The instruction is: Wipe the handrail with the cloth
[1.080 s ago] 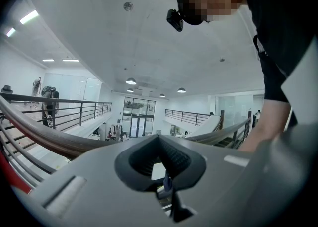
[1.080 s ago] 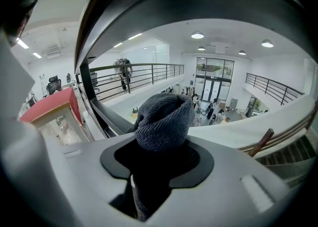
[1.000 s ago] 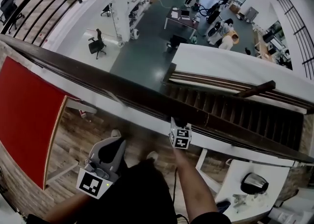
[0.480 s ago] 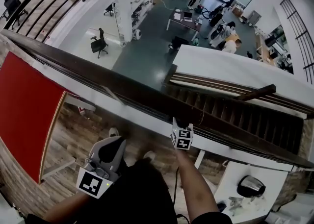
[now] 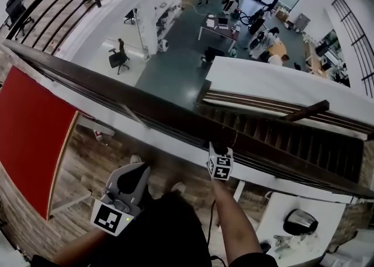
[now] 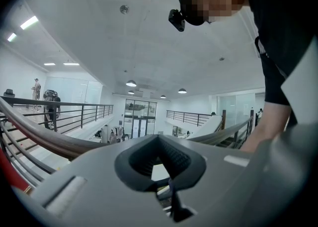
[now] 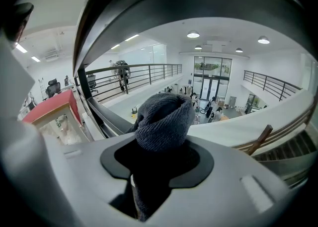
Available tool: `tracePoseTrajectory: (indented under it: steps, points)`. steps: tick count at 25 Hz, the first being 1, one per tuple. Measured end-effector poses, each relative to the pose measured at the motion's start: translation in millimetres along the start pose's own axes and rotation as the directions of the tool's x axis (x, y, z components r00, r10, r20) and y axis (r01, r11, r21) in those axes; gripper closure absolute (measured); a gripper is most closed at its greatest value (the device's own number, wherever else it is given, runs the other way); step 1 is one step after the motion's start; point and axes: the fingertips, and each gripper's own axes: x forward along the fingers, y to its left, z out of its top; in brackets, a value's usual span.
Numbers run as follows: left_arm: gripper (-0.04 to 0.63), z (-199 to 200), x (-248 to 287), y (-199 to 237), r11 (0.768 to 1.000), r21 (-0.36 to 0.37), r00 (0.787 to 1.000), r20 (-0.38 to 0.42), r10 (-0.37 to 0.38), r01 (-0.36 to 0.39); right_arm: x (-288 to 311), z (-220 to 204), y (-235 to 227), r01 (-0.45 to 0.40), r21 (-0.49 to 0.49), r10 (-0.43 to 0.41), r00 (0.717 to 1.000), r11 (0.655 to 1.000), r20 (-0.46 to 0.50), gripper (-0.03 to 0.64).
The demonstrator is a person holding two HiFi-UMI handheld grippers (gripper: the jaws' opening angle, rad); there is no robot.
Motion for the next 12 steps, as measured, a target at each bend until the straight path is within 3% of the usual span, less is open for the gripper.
tracePoseTrajectory:
  steps: [12]
  points:
    - [0.595, 2.7, -2.2, -15.4, 1.000, 0.026, 1.000, -0.004, -0.007, 0.007, -12.6, -4.6, -25.7, 0.012, 0.036, -0.012, 1.000, 0.999, 0.013, 0.460]
